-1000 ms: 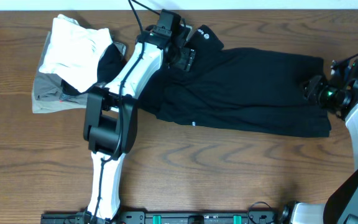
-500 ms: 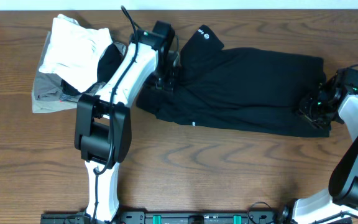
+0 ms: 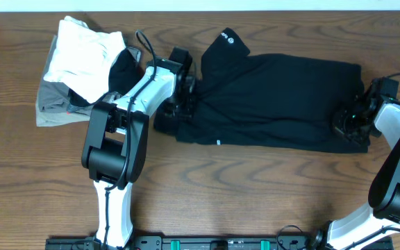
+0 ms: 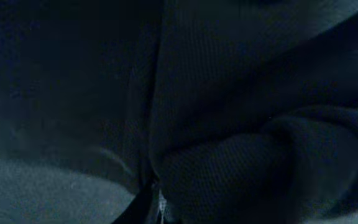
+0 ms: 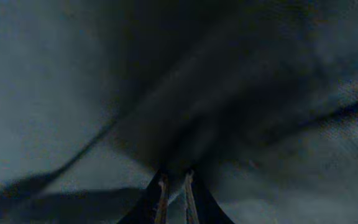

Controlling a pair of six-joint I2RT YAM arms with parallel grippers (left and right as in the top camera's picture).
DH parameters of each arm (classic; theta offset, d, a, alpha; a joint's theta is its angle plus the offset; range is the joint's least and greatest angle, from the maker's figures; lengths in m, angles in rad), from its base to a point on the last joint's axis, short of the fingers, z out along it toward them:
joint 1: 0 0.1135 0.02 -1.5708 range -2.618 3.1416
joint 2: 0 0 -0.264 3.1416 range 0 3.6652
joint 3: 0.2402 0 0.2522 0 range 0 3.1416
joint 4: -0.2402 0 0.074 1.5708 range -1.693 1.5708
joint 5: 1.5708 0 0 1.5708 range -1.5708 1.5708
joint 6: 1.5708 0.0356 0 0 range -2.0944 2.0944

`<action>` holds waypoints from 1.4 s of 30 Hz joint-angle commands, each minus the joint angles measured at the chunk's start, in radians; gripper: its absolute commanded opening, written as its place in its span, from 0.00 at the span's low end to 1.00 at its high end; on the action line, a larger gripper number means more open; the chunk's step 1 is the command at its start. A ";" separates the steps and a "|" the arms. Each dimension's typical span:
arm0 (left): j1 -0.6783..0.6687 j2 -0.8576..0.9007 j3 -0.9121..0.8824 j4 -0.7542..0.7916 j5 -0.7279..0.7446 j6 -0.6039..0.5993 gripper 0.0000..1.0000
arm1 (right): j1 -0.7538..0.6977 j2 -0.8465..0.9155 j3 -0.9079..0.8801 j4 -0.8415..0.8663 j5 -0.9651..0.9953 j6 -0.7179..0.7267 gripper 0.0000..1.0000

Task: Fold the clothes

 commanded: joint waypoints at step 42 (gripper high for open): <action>0.051 0.029 0.323 0.348 0.330 0.160 0.54 | -0.017 -0.291 0.007 0.229 -0.283 -0.101 0.52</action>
